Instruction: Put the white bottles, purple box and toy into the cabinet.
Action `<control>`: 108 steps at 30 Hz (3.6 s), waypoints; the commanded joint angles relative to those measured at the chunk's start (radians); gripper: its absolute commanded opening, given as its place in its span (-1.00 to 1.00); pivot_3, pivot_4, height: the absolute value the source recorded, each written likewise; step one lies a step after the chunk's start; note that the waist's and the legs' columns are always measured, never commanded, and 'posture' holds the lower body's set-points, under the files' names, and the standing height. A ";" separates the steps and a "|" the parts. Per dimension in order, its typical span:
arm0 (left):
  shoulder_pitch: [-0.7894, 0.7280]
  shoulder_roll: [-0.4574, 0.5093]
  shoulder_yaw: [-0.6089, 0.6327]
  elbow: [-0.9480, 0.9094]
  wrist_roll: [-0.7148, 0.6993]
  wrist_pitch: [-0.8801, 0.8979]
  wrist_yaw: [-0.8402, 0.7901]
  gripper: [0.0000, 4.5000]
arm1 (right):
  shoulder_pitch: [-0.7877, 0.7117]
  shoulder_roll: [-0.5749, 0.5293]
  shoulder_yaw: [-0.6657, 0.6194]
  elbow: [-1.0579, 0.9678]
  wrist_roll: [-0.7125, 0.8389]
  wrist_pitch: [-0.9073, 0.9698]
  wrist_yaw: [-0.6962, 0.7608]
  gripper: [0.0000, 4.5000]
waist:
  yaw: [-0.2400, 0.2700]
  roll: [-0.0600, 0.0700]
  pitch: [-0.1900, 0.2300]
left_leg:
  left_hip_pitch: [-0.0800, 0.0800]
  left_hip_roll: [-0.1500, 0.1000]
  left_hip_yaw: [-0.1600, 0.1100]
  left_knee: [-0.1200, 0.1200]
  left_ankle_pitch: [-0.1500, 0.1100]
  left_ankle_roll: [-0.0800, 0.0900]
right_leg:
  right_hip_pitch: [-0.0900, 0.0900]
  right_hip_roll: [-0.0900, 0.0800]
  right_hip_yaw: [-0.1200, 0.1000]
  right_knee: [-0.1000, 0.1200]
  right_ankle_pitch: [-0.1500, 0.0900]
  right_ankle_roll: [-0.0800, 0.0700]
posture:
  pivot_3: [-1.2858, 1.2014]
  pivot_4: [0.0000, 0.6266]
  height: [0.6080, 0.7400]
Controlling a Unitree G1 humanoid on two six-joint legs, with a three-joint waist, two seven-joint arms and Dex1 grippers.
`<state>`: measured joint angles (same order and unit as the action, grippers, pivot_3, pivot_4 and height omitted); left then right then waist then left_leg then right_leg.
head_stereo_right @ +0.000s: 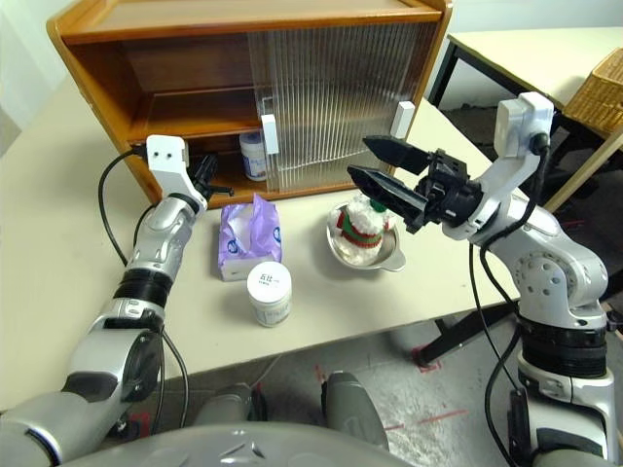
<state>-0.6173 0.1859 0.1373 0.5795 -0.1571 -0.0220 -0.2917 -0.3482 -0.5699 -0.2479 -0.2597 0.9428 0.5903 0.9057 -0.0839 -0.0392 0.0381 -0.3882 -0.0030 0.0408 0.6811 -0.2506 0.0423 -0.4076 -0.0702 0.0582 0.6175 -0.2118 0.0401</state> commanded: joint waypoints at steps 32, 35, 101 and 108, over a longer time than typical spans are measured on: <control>0.441 0.506 -0.194 -0.557 -0.285 0.044 -1.203 0.98 | -0.051 0.017 0.017 0.050 -0.033 -0.012 0.043 1.00 | 0.049 0.007 0.003 | 0.004 0.003 0.001 0.000 0.000 0.000 | 0.000 -0.002 -0.001 0.003 -0.017 -0.015 | 0.01 -1.00 1.00; 0.429 0.465 -0.229 -0.502 -0.251 -0.011 -1.204 0.98 | -0.054 0.003 0.009 0.046 -0.028 -0.003 0.042 1.00 | 0.048 0.007 0.003 | 0.003 0.003 0.002 0.000 0.000 0.000 | 0.000 -0.002 -0.001 0.003 -0.016 -0.013 | 0.00 -1.00 1.00; 0.341 0.286 -0.307 -0.499 -0.271 0.027 -1.140 0.35 | -0.013 -0.023 -0.013 0.015 -0.015 0.004 0.015 1.00 | 0.016 0.010 0.001 | 0.002 0.004 0.003 0.000 0.001 0.002 | -0.001 0.001 0.000 0.003 -0.012 -0.002 | -0.03 -1.00 1.00; 0.295 0.294 -0.213 -0.489 -0.327 0.131 -1.041 0.35 | -0.027 -0.006 -0.001 0.032 -0.029 -0.004 0.026 1.00 | 0.019 0.009 0.002 | 0.002 0.004 0.003 0.000 0.001 0.002 | -0.001 0.001 0.000 0.003 -0.012 -0.002 | -0.02 -1.00 1.00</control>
<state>-0.2929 0.4757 -0.1184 0.0895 -0.4512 0.0835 -1.3640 -0.3658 -0.5788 -0.2533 -0.2329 0.9234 0.6016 0.9220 -0.0646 -0.0298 0.0397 -0.3859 0.0005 0.0438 0.6809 -0.2495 0.0444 -0.4084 -0.0691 0.0580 0.6206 -0.2237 0.0389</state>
